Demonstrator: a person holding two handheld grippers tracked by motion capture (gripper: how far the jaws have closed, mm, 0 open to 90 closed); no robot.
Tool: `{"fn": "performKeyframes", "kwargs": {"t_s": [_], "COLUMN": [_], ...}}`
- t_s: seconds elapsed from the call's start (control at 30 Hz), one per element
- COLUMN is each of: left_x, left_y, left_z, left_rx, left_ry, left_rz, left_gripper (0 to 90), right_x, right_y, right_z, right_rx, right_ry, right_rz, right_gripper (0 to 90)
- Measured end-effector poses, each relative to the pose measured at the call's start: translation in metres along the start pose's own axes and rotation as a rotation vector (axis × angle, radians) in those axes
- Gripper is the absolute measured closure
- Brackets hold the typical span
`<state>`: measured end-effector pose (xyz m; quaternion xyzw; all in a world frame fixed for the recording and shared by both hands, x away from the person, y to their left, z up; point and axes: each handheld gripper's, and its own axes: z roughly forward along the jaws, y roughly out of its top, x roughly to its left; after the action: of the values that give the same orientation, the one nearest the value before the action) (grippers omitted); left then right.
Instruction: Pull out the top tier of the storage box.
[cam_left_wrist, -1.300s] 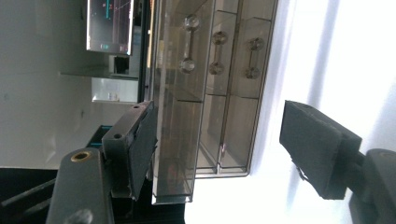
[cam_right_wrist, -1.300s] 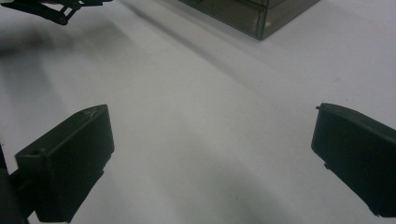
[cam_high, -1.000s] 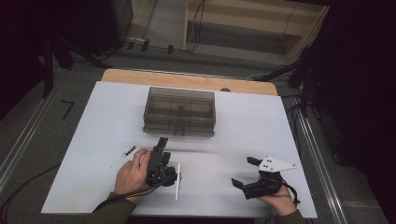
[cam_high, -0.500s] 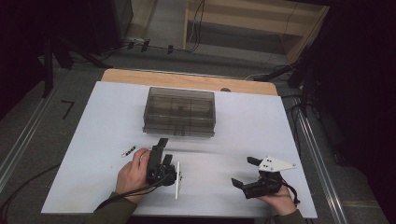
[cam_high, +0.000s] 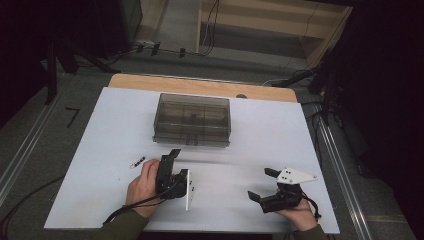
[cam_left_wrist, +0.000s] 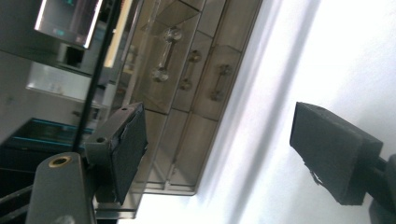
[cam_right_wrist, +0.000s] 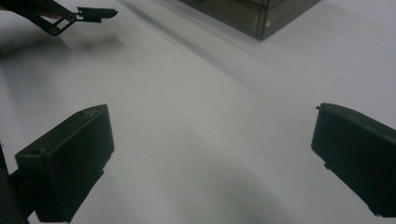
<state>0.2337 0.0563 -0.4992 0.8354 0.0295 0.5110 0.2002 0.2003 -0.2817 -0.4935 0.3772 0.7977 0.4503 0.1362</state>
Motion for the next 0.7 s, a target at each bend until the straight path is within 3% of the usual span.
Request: {"fn": "performKeyframes", "kwargs": {"t_s": [0.3,0.7], "left_x": [0.008,0.017], "left_y": [-0.004,-0.008], "left_z": [0.002,0.003], "left_rx": [-0.03,-0.061], "left_ry": [-0.103,-0.224], "left_rz": [-0.166,-0.325], "left_gripper": [16.6,14.3], "right_x": [0.0,-0.001], "right_y": [0.0,0.0], "right_z": [0.0,0.0], "right_rx": [0.0,-0.003], "right_ry": [0.0,-0.003], "right_rz": [0.001,-0.002], "right_gripper": [0.0,0.0]}}
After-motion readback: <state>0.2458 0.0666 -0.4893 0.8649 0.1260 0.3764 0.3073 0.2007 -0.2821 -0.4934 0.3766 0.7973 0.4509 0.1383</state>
